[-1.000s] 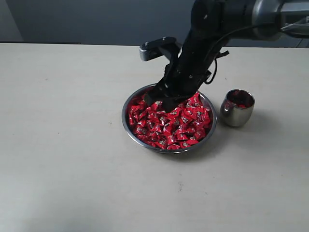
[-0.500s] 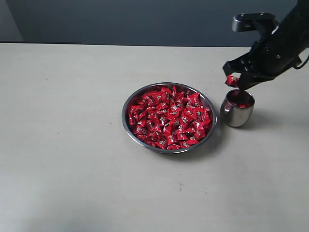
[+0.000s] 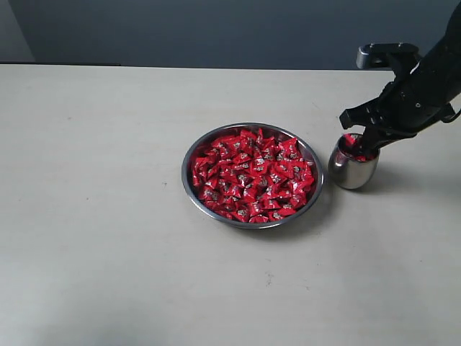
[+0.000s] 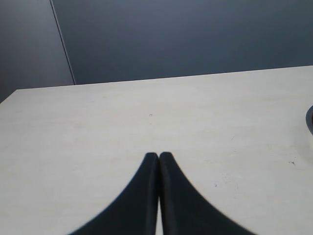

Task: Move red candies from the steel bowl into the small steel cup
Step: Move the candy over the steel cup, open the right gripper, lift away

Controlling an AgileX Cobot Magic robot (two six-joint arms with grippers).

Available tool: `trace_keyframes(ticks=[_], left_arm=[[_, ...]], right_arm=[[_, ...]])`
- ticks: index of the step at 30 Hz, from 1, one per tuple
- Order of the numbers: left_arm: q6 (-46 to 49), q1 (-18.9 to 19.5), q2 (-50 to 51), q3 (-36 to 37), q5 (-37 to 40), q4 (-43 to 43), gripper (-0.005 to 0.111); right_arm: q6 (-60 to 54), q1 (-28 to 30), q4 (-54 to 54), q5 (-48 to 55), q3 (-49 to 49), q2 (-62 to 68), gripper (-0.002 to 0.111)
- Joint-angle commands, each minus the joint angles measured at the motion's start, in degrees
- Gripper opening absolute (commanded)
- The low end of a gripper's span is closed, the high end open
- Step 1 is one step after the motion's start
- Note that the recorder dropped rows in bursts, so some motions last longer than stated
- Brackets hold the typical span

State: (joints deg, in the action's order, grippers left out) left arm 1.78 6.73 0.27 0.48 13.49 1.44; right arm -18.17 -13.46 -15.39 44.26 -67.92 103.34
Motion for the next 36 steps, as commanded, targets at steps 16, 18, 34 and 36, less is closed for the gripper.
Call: trace_keyframes(ticks=[16,18,34,36], left_arm=[[-0.1,0.1,-0.3,-0.5,-0.3,0.1,0.0],[-0.1,0.1,-0.3,-0.5,-0.3,0.1,0.0],[-0.1,0.1,-0.3,-0.5,-0.3,0.1,0.0],[-0.1,0.1,-0.3,-0.5,-0.3,0.1,0.0]], right_arm=[[-0.4,0.2,-0.5,-0.2,0.2,-3.2,0.029],[-0.4,0.2,-0.5,-0.1,0.2,-4.2,0.029],[-0.1,0.2,-3.6,2.4,0.2,-14.0,0.029],[-0.1,0.2,-4.1,2.1,0.2,-15.1,0.029]])
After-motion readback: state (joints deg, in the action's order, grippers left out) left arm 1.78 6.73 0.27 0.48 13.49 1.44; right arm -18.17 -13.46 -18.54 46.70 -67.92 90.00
